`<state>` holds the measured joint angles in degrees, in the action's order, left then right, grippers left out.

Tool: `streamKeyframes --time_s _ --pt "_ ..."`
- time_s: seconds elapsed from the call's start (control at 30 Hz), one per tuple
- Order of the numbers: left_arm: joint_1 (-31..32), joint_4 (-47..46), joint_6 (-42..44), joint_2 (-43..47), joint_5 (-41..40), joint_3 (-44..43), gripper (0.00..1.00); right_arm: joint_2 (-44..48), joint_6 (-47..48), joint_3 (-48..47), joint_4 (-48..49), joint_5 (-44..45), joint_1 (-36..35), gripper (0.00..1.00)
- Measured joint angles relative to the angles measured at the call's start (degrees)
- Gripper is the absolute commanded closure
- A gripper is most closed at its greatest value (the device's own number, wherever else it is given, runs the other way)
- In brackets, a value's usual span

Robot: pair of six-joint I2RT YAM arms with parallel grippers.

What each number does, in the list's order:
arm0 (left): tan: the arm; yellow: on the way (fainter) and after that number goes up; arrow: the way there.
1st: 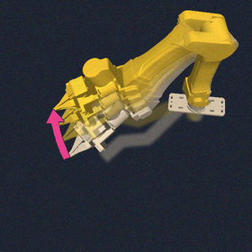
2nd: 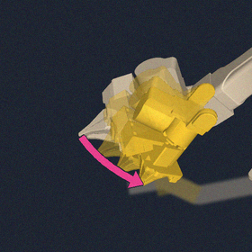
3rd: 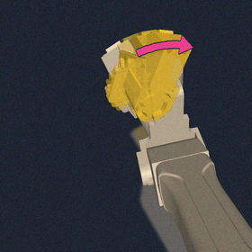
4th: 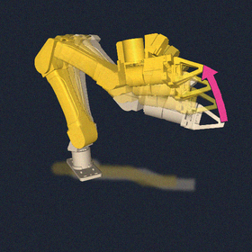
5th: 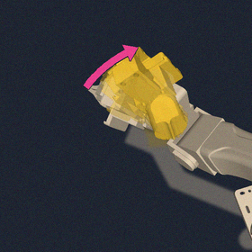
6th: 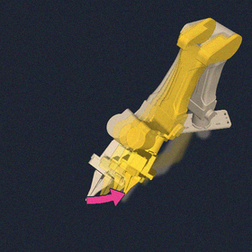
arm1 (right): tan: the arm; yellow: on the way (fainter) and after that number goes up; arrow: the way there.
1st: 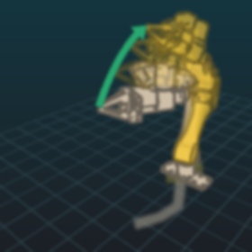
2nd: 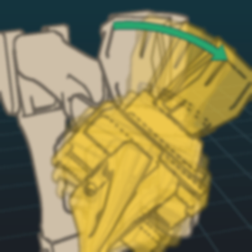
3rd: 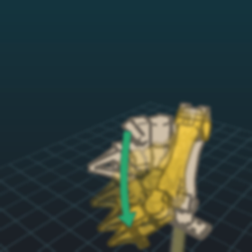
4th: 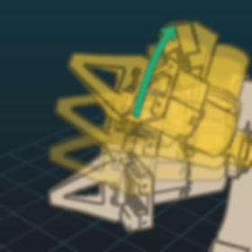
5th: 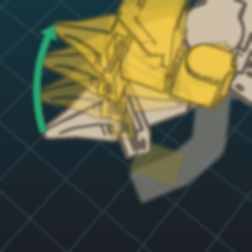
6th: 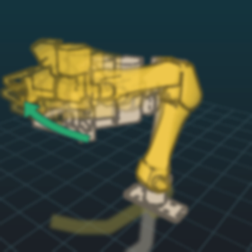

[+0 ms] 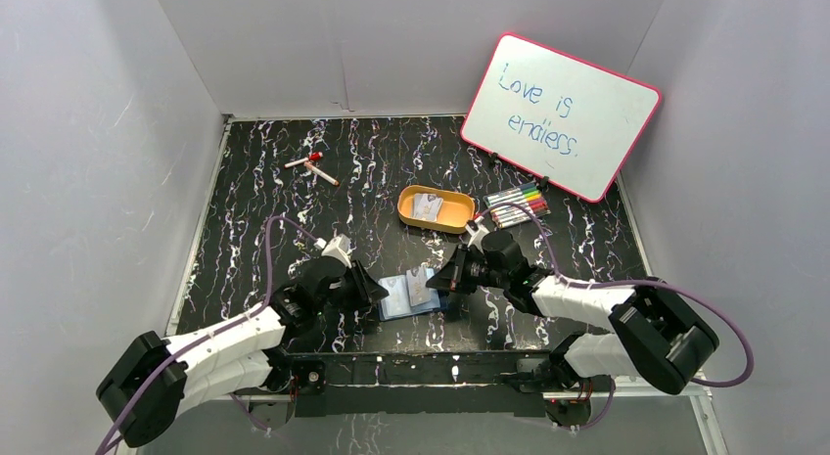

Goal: Put the credit cards into the card holder
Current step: Insert the credit card into the card holder.

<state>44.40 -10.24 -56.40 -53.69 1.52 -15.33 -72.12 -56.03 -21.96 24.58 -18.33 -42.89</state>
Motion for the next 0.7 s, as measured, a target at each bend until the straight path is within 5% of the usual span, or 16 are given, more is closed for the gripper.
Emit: streamKeyframes --time_s 0.7 --pt "0.0 -0.02 0.0 -4.83 -0.22 0.74 0.78 -6.99 0.87 -0.02 3.08 0.15 0.0 1.0"
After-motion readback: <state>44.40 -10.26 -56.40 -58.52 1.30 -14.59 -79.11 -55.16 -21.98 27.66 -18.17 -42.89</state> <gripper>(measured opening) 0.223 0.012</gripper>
